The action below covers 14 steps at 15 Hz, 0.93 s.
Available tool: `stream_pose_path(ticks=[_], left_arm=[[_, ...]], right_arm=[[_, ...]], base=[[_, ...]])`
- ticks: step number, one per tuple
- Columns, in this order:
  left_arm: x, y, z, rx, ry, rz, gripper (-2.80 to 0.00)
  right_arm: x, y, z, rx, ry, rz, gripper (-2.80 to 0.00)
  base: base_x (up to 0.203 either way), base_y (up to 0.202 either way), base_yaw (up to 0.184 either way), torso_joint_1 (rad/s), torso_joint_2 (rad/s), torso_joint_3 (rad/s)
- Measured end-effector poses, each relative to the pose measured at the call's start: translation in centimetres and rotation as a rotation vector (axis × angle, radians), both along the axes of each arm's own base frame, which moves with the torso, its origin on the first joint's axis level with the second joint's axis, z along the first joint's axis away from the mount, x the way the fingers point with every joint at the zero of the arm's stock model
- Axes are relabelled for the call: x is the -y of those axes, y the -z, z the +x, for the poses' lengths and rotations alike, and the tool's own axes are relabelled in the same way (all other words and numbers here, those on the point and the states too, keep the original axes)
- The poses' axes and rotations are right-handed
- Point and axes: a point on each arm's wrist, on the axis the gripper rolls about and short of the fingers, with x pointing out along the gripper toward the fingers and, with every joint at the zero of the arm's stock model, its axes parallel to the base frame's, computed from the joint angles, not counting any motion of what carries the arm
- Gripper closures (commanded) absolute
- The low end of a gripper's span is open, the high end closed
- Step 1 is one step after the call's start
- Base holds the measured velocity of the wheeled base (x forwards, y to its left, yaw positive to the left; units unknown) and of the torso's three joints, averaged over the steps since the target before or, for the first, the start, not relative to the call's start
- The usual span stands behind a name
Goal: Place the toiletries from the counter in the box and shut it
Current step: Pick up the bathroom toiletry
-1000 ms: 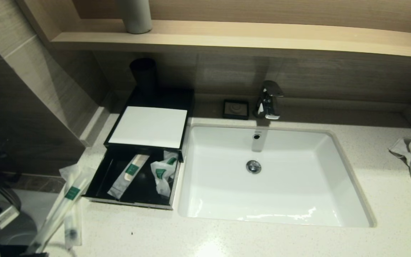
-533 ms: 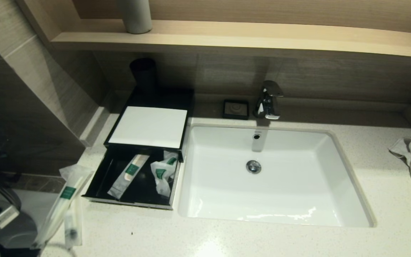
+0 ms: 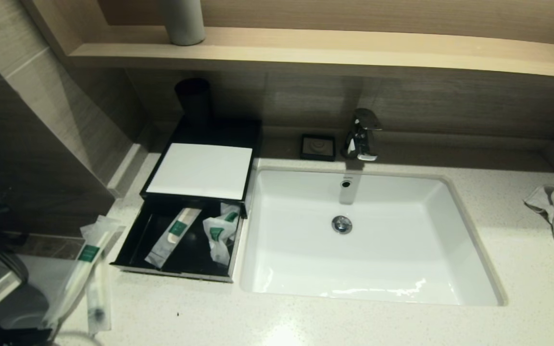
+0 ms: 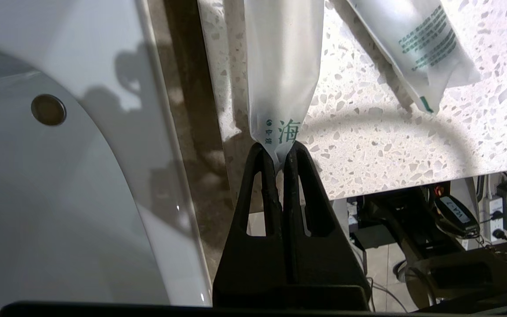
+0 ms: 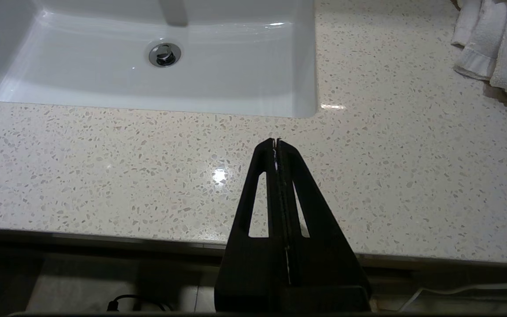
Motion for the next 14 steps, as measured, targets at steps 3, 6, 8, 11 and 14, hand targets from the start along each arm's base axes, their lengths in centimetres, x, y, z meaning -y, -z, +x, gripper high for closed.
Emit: stream_pose_path(ticks=[3, 6, 8, 11, 14], left_arm=[[0.0, -0.7, 0.1, 0.026, -0.019, 0.001, 0.00], [-0.3, -1.5, 0.4, 0.052, -0.052, -0.004, 0.00], [-0.3, -1.9, 0.4, 0.064, -0.073, -0.017, 0.00], [0.2, -2.5, 0.1, 0.105, -0.056, -0.043, 0.00], [0.8, -3.3, 0.2, 0.132, -0.065, -0.073, 0.00]], right_arm=[[0.0, 0.0, 0.0, 0.000, 0.000, 0.000, 0.00], [0.0, 0.0, 0.0, 0.000, 0.000, 0.000, 0.00], [0.0, 0.0, 0.0, 0.000, 0.000, 0.000, 0.00], [0.0, 0.0, 0.0, 0.000, 0.000, 0.000, 0.00], [0.0, 0.0, 0.0, 0.000, 0.000, 0.000, 0.00]], base=[[0.000, 0.000, 0.000, 0.000, 0.00, 0.000], [0.000, 0.000, 0.000, 0.000, 0.00, 0.000], [0.000, 0.000, 0.000, 0.000, 0.00, 0.000], [0.000, 0.000, 0.000, 0.000, 0.00, 0.000], [0.000, 0.000, 0.000, 0.000, 0.00, 0.000]])
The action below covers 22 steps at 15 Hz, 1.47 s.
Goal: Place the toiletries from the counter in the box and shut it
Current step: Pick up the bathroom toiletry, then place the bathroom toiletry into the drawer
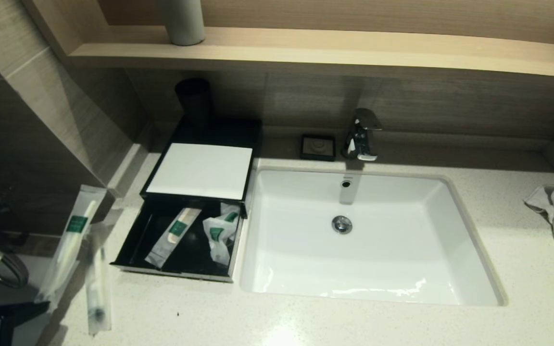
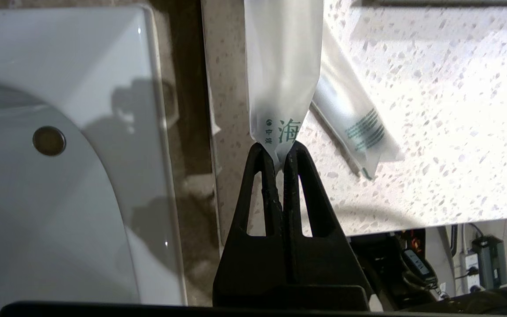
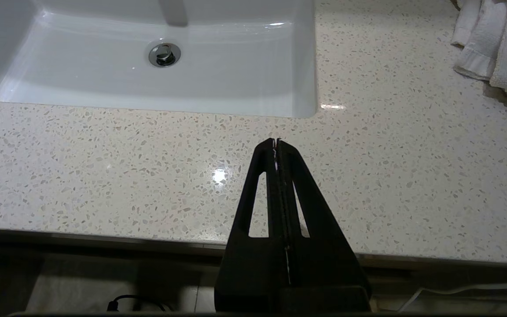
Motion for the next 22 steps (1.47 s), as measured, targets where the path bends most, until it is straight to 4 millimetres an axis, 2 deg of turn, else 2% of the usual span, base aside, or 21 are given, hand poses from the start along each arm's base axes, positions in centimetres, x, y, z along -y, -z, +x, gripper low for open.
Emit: stream_pose_path(ticks=[5, 9, 14, 22], left_arm=[[1.7, -2.7, 1.2, 0.065, 0.007, -0.087, 0.00], [2.9, -5.0, 1.8, 0.102, 0.042, -0.089, 0.00], [5.8, -8.0, 2.2, 0.011, 0.086, -0.171, 0.00], [10.7, -10.3, 3.1, -0.162, 0.031, -0.205, 0.00]], right_arm=[[0.0, 0.0, 0.0, 0.000, -0.001, 0.000, 0.00], [0.0, 0.0, 0.0, 0.000, 0.000, 0.000, 0.00], [0.0, 0.0, 0.0, 0.000, 0.000, 0.000, 0.00], [0.0, 0.0, 0.0, 0.000, 0.000, 0.000, 0.00]], base=[[0.000, 0.000, 0.000, 0.000, 0.00, 0.000], [0.000, 0.000, 0.000, 0.000, 0.00, 0.000], [0.000, 0.000, 0.000, 0.000, 0.00, 0.000], [0.000, 0.000, 0.000, 0.000, 0.00, 0.000]])
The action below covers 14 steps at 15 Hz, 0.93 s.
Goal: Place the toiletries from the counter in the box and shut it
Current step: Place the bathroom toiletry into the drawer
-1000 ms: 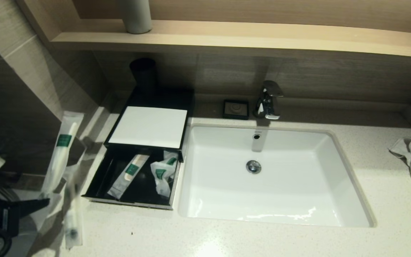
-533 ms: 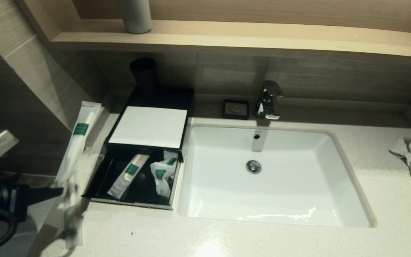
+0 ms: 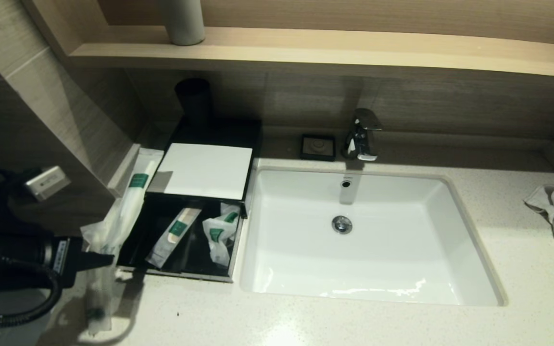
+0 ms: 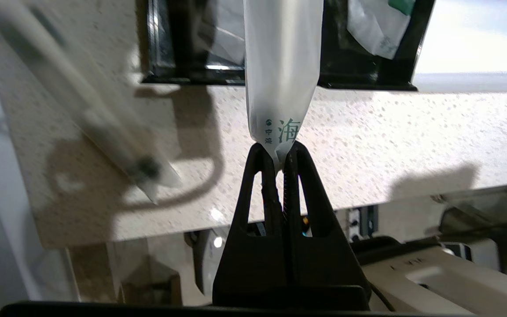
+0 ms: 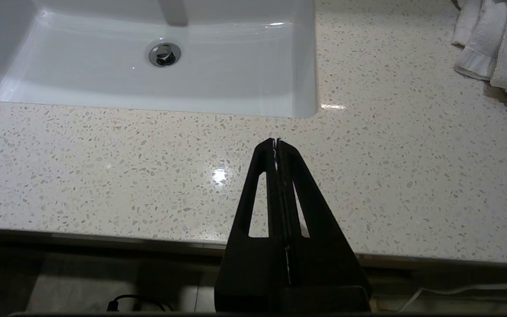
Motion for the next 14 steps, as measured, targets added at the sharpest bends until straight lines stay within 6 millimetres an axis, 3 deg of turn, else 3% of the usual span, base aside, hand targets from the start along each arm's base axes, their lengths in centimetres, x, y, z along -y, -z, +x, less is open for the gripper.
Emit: stream_pose_path(ticks=[6, 14], left_arm=[[2.5, -1.7, -0.3, -0.217, 0.028, -0.064, 0.00], [3.2, -1.5, 0.6, -0.365, -0.004, -0.057, 0.00]], right_arm=[[0.0, 0.0, 0.0, 0.000, 0.000, 0.000, 0.00], [0.0, 0.0, 0.0, 0.000, 0.000, 0.000, 0.00]], base=[[0.000, 0.000, 0.000, 0.000, 0.00, 0.000], [0.000, 0.000, 0.000, 0.000, 0.00, 0.000]])
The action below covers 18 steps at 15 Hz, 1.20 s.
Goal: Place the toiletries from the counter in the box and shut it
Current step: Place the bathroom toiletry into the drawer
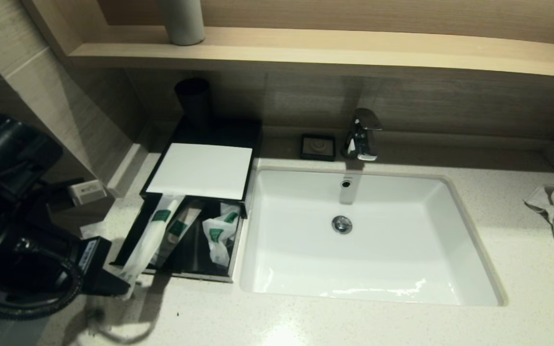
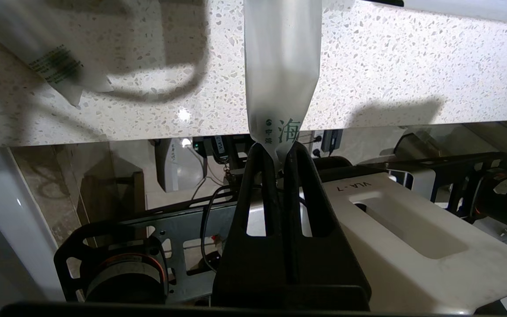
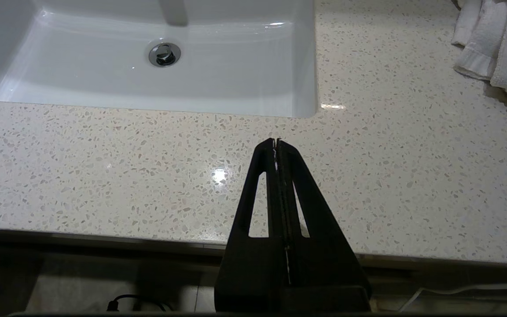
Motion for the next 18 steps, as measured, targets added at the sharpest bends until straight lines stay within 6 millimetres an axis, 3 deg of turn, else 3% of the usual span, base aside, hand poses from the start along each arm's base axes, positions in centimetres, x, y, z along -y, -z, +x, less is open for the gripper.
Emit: stream_pose_path(ticks=[11, 18], left_arm=[[0.7, 1.8, 2.5, -0.075, 0.004, 0.022, 0.00], [1.2, 2.6, 4.4, -0.036, 0.003, 0.018, 0.00]], right_arm=[[0.0, 0.0, 0.0, 0.000, 0.000, 0.000, 0.00], [0.0, 0.0, 0.0, 0.000, 0.000, 0.000, 0.00]], base=[[0.000, 0.000, 0.000, 0.000, 0.00, 0.000], [0.000, 0.000, 0.000, 0.000, 0.00, 0.000]])
